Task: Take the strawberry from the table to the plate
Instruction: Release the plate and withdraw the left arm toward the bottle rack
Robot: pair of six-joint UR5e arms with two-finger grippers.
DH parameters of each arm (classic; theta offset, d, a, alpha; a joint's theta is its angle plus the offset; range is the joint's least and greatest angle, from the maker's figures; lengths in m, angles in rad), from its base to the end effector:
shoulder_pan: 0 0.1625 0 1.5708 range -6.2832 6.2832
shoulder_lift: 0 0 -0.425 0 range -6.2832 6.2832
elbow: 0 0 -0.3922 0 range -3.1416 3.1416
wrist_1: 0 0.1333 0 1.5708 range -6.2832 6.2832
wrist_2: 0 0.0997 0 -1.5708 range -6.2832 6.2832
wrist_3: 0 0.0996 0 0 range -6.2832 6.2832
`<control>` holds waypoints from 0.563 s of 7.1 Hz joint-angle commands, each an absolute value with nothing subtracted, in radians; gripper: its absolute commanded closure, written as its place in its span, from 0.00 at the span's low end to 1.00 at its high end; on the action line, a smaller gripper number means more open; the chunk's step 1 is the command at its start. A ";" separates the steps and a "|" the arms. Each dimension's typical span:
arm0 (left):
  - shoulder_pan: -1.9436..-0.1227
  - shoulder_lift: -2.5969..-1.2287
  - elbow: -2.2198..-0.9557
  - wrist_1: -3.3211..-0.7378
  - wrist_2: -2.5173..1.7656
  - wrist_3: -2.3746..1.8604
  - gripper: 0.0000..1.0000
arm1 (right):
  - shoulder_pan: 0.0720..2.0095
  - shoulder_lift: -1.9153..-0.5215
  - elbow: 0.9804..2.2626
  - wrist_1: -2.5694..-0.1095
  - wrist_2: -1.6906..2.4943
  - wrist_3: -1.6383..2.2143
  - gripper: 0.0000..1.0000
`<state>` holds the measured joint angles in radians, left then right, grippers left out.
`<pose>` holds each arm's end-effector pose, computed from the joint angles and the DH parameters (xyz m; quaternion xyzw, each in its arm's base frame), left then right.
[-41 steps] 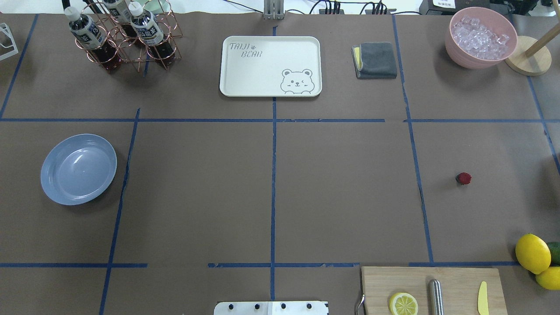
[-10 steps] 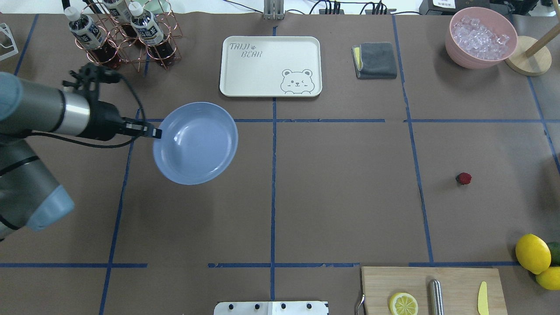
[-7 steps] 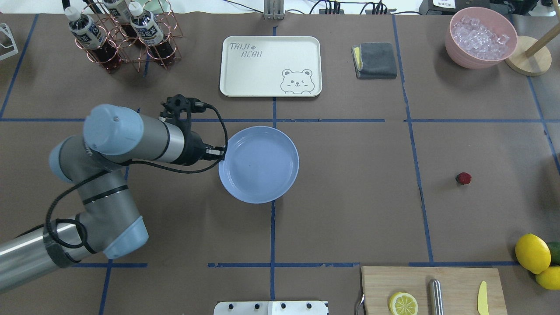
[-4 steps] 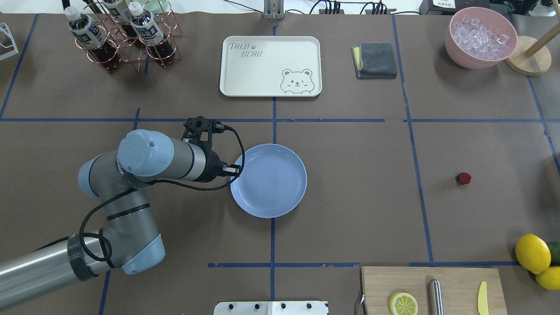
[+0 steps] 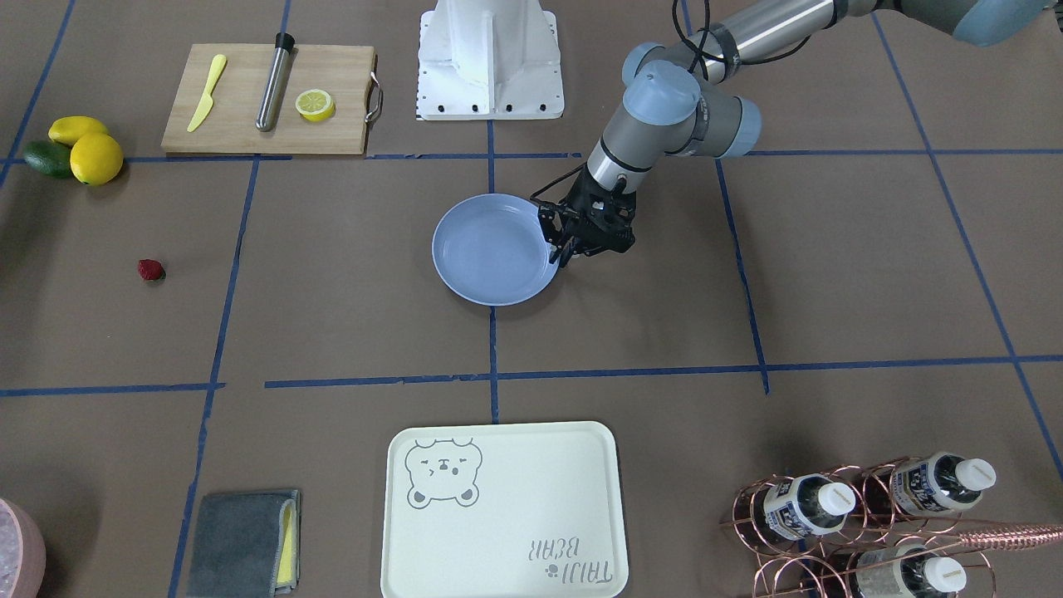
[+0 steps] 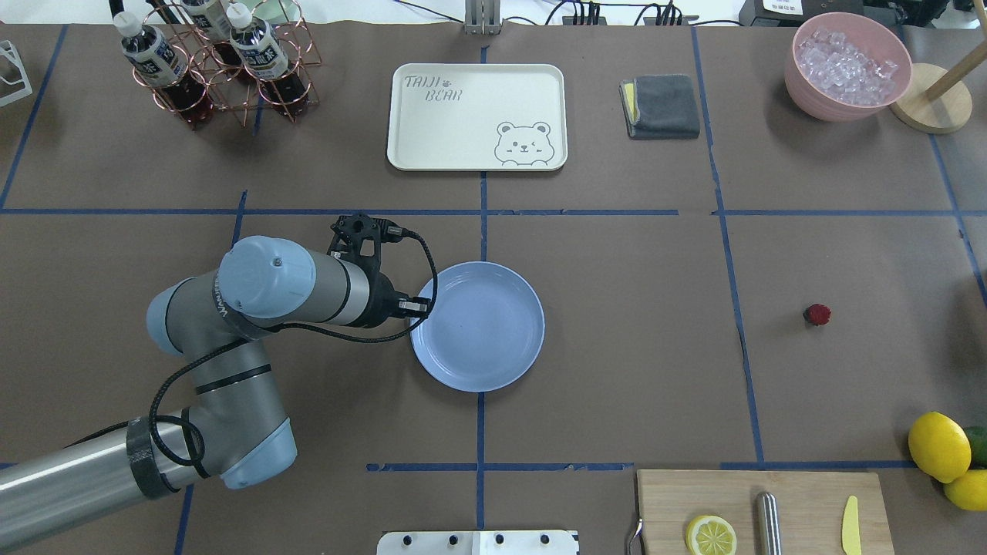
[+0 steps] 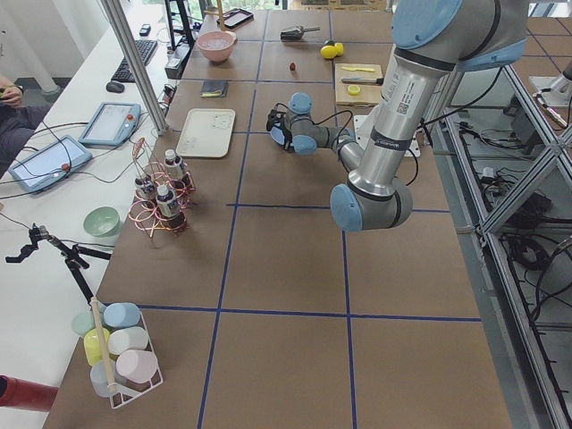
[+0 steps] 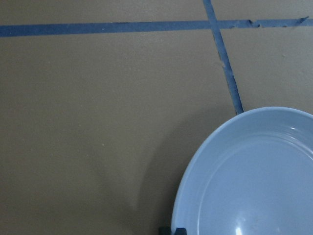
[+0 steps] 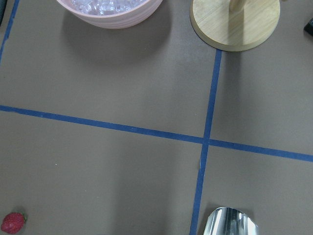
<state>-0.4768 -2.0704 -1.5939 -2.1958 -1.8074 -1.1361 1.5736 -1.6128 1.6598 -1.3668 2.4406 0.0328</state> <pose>0.5472 -0.4064 0.2886 0.1483 0.5277 0.0465 0.8351 0.0586 -0.4863 0.6062 0.1072 -0.4197 -0.0367 0.9006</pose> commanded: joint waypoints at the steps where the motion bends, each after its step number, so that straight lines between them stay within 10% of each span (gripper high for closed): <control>1: -0.476 -2.069 -1.603 -2.198 -1.801 -1.137 0.00 | 1.572 -1.612 1.660 -1.367 2.439 0.032 0.00; 4: -0.640 -2.016 -1.760 -2.021 -1.879 -0.859 0.00 | 1.563 -1.611 1.672 -1.278 2.441 0.037 0.00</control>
<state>-0.5567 -2.0372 -1.6849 -2.1263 -1.8373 -1.0137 1.5674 -1.6103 1.6691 -1.3278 2.4404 0.0347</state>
